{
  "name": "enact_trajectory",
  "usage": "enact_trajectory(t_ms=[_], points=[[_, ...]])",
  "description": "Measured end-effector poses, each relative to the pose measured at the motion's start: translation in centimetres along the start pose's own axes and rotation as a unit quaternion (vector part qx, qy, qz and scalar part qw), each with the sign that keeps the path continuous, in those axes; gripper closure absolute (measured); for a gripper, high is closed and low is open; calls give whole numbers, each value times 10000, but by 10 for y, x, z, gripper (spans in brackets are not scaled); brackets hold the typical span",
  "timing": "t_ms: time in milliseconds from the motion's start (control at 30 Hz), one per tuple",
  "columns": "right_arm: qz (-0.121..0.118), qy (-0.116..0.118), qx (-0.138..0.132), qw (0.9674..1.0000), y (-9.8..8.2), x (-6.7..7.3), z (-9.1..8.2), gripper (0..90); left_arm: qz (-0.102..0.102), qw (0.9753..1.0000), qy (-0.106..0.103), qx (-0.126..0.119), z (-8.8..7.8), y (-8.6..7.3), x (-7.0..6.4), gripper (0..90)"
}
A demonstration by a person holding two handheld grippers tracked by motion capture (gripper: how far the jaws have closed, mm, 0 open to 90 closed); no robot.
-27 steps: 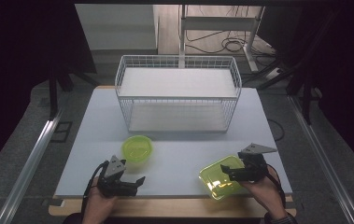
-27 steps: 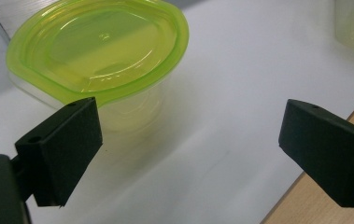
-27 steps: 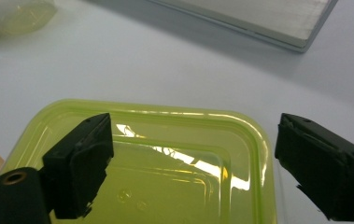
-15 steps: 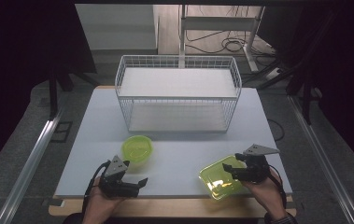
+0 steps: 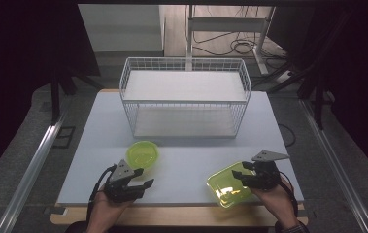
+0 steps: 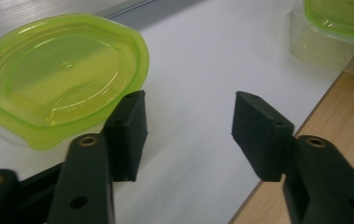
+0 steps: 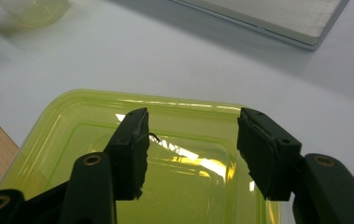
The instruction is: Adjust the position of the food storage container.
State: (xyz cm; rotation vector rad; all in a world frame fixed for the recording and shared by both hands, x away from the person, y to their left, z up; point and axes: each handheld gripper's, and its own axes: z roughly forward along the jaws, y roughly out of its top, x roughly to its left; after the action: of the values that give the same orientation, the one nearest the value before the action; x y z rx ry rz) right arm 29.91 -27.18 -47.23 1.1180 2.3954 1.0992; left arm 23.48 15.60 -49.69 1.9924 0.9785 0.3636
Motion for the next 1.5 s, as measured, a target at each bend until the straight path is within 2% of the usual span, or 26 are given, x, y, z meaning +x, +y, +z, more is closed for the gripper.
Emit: enact_trajectory(t_ms=[133, 433, 567, 633, 800, 933, 1167, 1267, 1500], points=[[-38, 26, 36, 10000, 0, 0, -1, 481, 19, 10000, -27, 5, 4, 5, -3, 577], [-54, 22, 16, 10000, 0, 0, 0, 493, 179, 9996, -218, 69, 19, 18, -6, 817], [-41, -45, 30, 10000, -1, -1, 1, 482, 57, 9995, -314, 58, 24, 23, -3, 895], [-33, -45, 26, 10000, -1, -2, 2, 471, 10, 9994, -331, 37, 28, 26, -2, 898], [-73, -123, -25, 9999, -2, -3, 1, 448, 55, 9996, -251, 87, 40, 36, -2, 898], [-117, -114, -135, 9998, -2, -3, 0, 448, 41, 9998, -85, 148, 50, 41, 1, 898], [-290, -121, -236, 9992, -1, 2, -2, 445, -260, 9994, 179, 145, 51, 40, 15, 898], [-290, -128, -250, 9992, -2, 2, -2, 444, -363, 9992, 124, 143, 51, 38, 19, 899], [-313, -118, -219, 9992, -2, 2, -1, 441, -546, 9980, 227, 201, 48, 34, 28, 898]])
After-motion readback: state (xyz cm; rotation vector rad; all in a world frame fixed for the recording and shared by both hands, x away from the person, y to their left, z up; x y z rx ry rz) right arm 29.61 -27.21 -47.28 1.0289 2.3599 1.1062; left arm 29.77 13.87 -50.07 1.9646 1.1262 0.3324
